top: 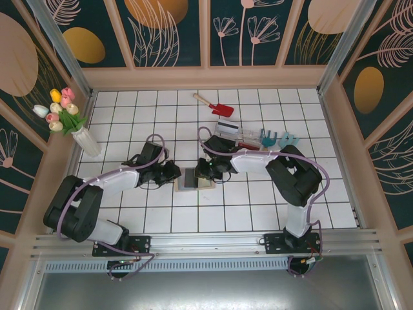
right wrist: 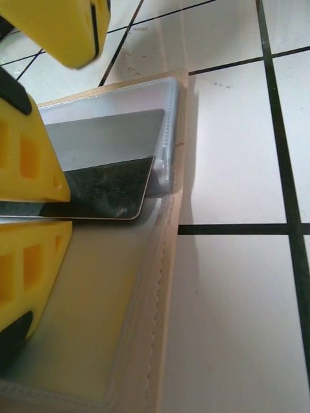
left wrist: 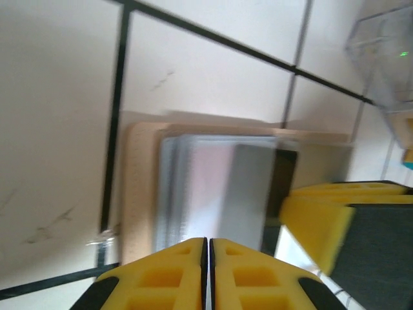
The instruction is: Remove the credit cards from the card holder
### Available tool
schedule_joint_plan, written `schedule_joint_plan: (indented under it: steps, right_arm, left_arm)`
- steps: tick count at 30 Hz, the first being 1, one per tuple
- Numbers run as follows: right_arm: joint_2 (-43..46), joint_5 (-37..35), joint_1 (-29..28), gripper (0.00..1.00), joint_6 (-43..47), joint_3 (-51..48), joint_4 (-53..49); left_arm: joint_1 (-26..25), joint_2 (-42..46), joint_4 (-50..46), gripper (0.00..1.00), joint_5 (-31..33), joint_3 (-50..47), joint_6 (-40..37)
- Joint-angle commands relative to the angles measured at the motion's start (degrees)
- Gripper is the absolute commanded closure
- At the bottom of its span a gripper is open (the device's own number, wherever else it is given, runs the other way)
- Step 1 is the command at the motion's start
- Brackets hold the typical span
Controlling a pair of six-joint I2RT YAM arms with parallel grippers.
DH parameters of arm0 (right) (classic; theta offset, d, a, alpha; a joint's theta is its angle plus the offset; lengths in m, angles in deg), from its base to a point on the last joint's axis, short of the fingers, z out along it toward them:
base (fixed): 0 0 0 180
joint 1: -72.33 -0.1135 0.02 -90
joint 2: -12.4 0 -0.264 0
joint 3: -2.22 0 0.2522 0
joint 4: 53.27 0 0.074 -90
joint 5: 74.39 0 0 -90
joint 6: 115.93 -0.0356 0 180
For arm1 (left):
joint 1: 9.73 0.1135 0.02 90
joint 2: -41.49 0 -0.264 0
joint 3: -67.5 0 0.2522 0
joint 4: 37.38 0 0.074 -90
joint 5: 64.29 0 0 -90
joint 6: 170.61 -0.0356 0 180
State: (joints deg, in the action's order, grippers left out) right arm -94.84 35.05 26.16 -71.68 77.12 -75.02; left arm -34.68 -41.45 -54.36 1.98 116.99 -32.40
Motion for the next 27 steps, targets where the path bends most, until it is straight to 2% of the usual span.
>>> schedule_joint_plan:
  steps: [1,7,14,19,27]
  right_arm:
    - [1.29,1.08,0.72,0.79,-0.31,-1.11,0.24]
    - [0.58,2.69,1.22,0.76,-0.56,-1.46,0.72]
    - [-0.31,4.69,1.66,0.75,-0.31,-1.58,1.48]
    - [-1.06,7.02,1.7,0.77,1.15,-1.33,2.33]
    - [-2.34,7.56,1.7,0.78,1.51,-0.42,1.91]
  left_arm:
    - [-0.1,0.19,0.28,0.87,-3.1,2.3,-0.22]
    - [-1.97,-4.17,2.91,0.88,-5.38,2.94,0.52]
    - [-2.3,-7.32,1.89,0.9,-2.02,2.14,0.17]
    - [-2.56,-7.23,-1.97,0.9,2.88,1.28,-0.63]
    - [-3.0,-7.59,-1.61,0.91,4.11,-1.52,-0.48]
